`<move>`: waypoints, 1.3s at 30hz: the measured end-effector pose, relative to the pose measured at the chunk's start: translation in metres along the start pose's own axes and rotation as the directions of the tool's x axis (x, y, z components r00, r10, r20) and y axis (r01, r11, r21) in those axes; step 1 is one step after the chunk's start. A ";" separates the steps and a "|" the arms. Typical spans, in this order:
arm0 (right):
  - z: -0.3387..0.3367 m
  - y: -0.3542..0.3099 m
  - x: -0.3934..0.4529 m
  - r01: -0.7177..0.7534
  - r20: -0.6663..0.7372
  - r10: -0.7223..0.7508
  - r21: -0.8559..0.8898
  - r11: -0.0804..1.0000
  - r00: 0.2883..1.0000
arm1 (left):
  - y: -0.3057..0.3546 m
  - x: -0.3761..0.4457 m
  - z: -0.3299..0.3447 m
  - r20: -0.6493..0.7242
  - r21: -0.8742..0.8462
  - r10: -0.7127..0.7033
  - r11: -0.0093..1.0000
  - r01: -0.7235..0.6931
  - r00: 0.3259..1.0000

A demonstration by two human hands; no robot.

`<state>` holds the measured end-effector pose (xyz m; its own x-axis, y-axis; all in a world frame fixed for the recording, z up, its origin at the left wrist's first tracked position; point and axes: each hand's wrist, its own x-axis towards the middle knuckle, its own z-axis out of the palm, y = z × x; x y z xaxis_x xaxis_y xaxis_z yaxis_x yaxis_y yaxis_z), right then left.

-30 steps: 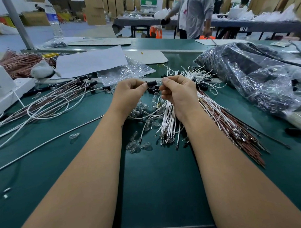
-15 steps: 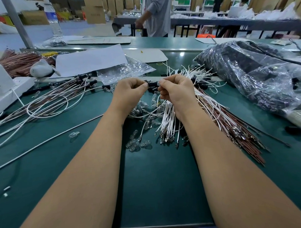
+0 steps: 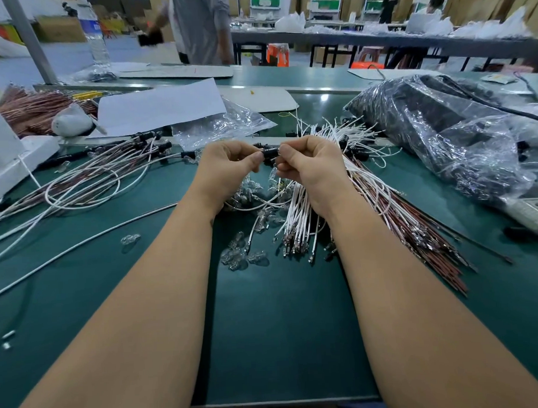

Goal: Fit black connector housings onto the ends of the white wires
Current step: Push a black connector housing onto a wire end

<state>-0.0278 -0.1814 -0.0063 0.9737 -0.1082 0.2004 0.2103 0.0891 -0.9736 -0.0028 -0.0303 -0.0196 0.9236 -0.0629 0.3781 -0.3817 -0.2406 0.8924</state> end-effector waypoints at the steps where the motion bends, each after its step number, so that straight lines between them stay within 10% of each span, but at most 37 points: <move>1: 0.000 0.000 0.000 -0.006 0.004 0.006 0.005 1.000 1.000 | 0.000 0.000 0.000 0.005 0.001 0.006 1.000 -0.006 1.000; 39: 0.002 0.005 0.004 0.071 0.069 -0.063 -0.122 0.990 0.996 | 0.003 -0.001 -0.001 0.041 -0.047 -0.017 0.999 0.019 0.999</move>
<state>-0.0231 -0.1790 -0.0102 0.9624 -0.0447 0.2681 0.2664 -0.0402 -0.9630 -0.0052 -0.0299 -0.0170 0.9306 -0.0989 0.3525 -0.3655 -0.1959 0.9099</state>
